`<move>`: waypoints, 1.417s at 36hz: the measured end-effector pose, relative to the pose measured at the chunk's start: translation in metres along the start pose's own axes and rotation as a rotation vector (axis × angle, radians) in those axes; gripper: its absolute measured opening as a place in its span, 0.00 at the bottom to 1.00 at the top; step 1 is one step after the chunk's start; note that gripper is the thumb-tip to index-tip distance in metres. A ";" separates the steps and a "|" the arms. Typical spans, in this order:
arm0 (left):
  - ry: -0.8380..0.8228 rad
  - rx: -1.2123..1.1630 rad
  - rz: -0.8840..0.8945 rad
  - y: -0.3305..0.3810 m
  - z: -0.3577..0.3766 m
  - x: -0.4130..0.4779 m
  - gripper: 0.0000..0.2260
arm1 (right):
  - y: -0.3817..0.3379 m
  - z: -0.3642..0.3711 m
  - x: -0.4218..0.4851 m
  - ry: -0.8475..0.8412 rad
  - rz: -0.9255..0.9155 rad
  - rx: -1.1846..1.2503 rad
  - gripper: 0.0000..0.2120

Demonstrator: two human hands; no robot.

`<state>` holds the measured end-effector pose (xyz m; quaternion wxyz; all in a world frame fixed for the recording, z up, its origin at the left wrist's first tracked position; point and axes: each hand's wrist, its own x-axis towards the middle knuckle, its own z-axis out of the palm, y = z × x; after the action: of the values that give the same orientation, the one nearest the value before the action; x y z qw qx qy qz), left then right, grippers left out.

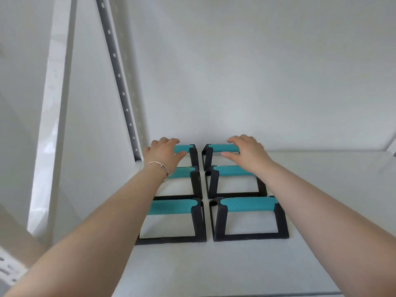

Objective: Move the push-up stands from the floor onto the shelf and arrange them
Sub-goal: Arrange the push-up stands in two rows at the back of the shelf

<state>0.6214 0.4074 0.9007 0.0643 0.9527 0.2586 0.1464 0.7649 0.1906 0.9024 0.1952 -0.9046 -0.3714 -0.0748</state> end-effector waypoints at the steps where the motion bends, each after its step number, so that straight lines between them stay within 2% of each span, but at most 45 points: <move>1: -0.029 0.036 -0.014 -0.002 0.002 0.014 0.23 | 0.004 0.001 0.015 -0.010 -0.002 -0.029 0.27; 4: -0.133 0.127 0.004 -0.010 0.012 0.054 0.25 | 0.018 0.010 0.055 -0.073 -0.015 -0.101 0.27; 10: -0.329 0.153 0.061 -0.020 0.039 0.101 0.22 | 0.043 0.039 0.104 -0.284 -0.063 -0.195 0.27; 16: -0.328 0.024 0.085 -0.034 0.060 0.117 0.16 | 0.060 0.057 0.114 -0.367 -0.081 -0.074 0.21; 24: -0.293 -0.010 0.053 -0.034 0.073 0.121 0.14 | 0.068 0.066 0.115 -0.314 -0.093 -0.018 0.16; 51: -0.293 -0.041 0.048 -0.027 0.069 0.116 0.14 | 0.069 0.070 0.112 -0.274 -0.052 -0.019 0.15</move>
<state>0.7258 0.4871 0.8581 0.1173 0.9682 0.2208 0.0125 0.8927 0.2461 0.8491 0.1320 -0.8983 -0.4170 0.0411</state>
